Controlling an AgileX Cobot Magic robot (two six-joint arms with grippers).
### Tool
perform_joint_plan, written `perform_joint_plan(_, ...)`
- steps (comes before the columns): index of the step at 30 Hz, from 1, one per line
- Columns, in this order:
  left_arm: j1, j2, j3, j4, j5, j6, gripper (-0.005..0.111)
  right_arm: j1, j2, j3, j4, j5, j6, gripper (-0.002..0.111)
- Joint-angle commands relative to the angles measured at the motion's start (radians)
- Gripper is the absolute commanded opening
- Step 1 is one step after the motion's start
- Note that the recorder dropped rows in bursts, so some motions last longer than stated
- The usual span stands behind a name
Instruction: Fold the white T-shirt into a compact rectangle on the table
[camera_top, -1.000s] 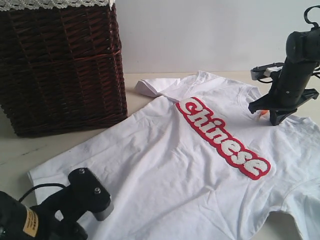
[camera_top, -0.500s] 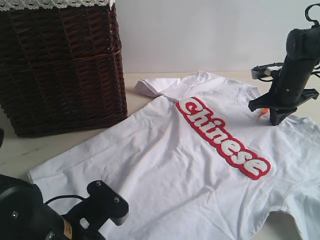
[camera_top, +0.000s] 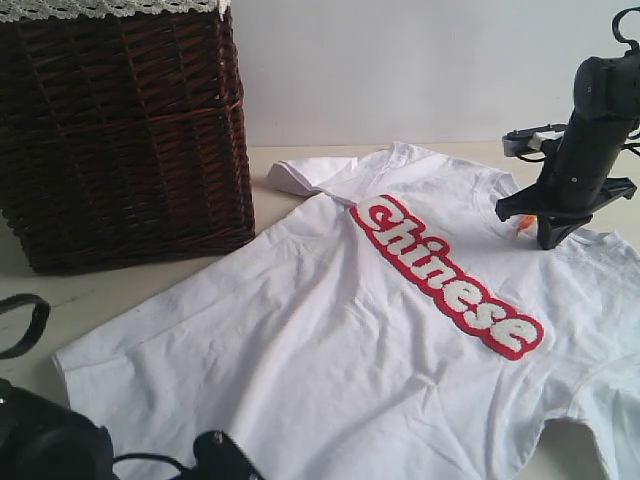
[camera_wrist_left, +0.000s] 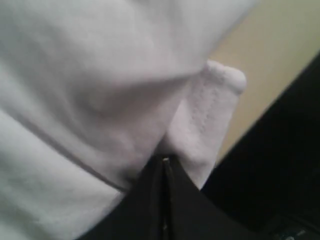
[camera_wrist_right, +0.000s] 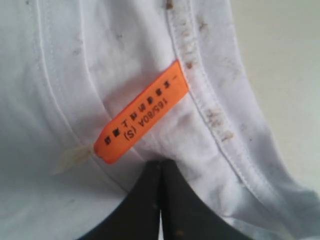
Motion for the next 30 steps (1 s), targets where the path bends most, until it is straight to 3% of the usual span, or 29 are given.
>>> perform_joint_plan(1,-0.072,0.019,0.036,-0.002,0.069,-0.005,0.000,-0.004,0.035,-0.002,0.007,-0.046,-0.009,0.000)
perform_joint_plan(11,-0.059,-0.117,0.043,0.034,0.105,-0.013,0.000,-0.004,0.054,-0.021,0.020,-0.037,-0.009,0.000)
perform_joint_plan(17,0.024,-0.237,0.043,0.227,0.090,-0.196,0.000,-0.004,0.054,-0.065,0.076,0.011,-0.047,0.000)
perform_joint_plan(22,0.072,-0.296,0.043,0.310,-0.059,-0.307,0.000,-0.004,0.045,-0.092,0.130,0.010,-0.077,0.000)
perform_joint_plan(26,0.133,-0.243,0.043,0.385,-0.158,-0.352,0.000,-0.004,0.015,-0.092,0.131,0.004,-0.077,0.000)
perform_joint_plan(30,0.240,-0.135,0.043,0.436,-0.114,-0.363,0.000,-0.004,-0.022,-0.092,0.131,0.008,-0.077,0.000)
